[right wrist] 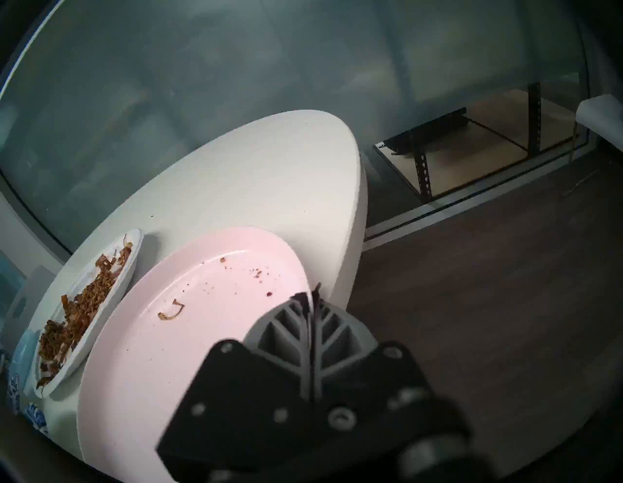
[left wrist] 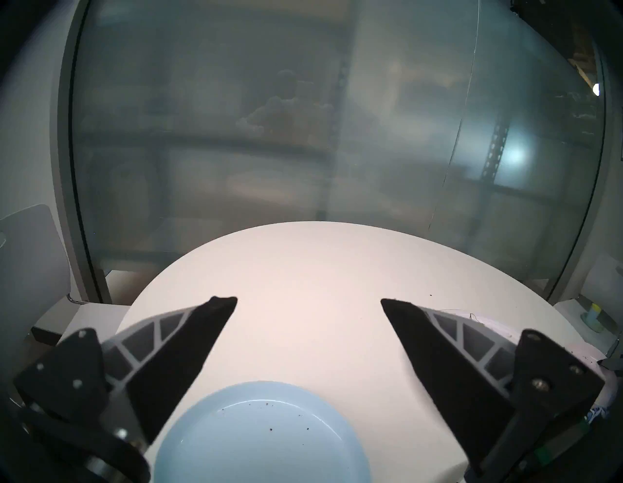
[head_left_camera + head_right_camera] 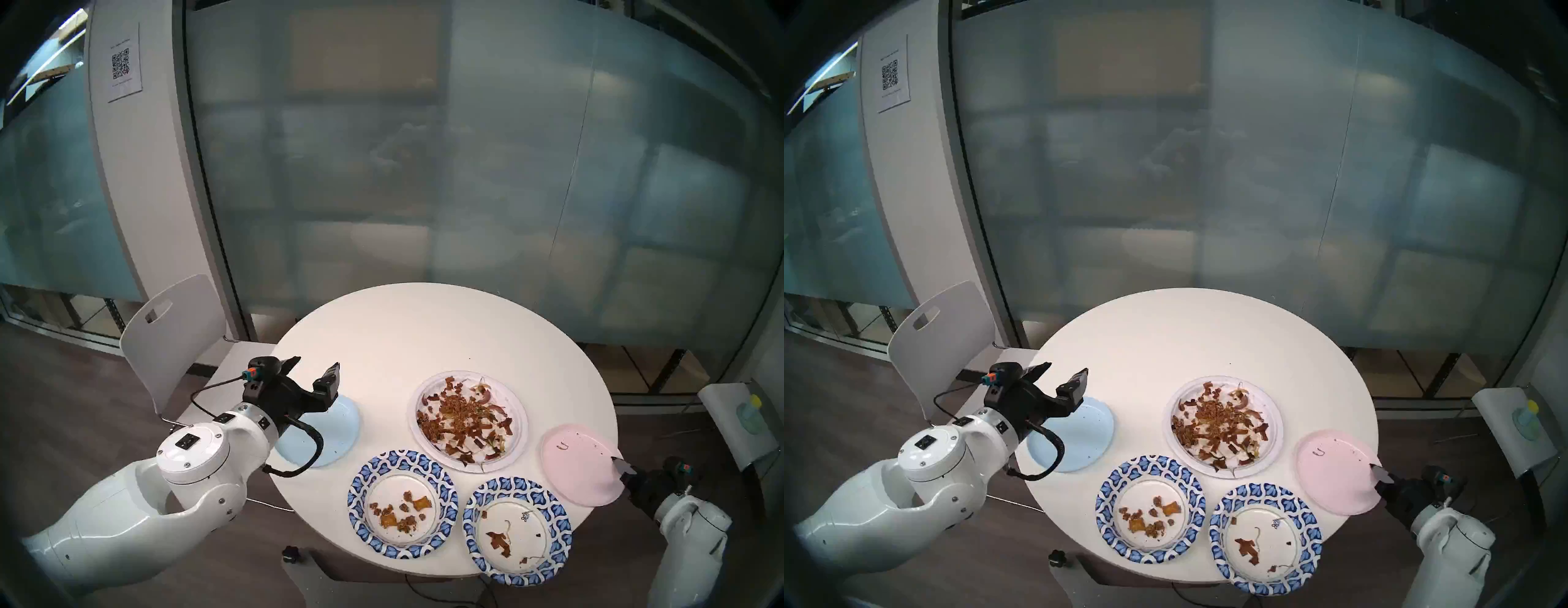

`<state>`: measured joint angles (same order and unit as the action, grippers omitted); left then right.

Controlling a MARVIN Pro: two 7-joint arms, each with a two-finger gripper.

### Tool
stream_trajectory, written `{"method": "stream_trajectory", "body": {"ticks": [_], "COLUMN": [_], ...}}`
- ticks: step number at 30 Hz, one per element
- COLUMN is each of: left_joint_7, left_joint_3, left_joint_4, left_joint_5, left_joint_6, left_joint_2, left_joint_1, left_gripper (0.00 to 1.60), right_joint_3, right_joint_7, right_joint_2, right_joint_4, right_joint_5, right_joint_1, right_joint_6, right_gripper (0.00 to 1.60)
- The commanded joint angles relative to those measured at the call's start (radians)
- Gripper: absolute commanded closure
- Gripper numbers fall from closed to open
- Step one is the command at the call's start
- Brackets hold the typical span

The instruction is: Stack the plates into one stack

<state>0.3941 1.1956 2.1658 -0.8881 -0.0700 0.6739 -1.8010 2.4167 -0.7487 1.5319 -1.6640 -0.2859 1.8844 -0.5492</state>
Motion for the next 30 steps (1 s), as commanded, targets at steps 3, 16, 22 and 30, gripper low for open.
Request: {"method": "stream_trajectory", "body": {"ticks": [3, 16, 22, 30], "left_joint_7": [0.001, 0.001, 0.001, 0.000], "left_joint_3": [0.007, 0.007, 0.006, 0.006], "left_joint_4": [0.013, 0.013, 0.013, 0.012], "left_joint_5": [0.002, 0.002, 0.002, 0.002], "left_joint_6": [0.005, 0.005, 0.005, 0.005], "left_joint_2": [0.000, 0.000, 0.000, 0.000], "left_joint_1": [0.005, 0.005, 0.005, 0.006], "left_gripper": [0.00, 0.00, 0.00, 0.00], "right_joint_3": [0.000, 0.005, -0.037, -0.109], "right_joint_7": [-0.016, -0.033, -0.032, -0.025], "right_joint_2": [-0.002, -0.007, -0.006, -0.015], "right_joint_4": [-0.054, -0.100, -0.107, -0.106], "right_joint_5": [-0.035, -0.057, -0.051, -0.039], "right_joint_1": [-0.050, -0.085, -0.121, -0.175], "right_joint_6": [-0.006, -0.063, -0.073, -0.091], "right_gripper": [1.60, 1.60, 1.60, 1.60]}}
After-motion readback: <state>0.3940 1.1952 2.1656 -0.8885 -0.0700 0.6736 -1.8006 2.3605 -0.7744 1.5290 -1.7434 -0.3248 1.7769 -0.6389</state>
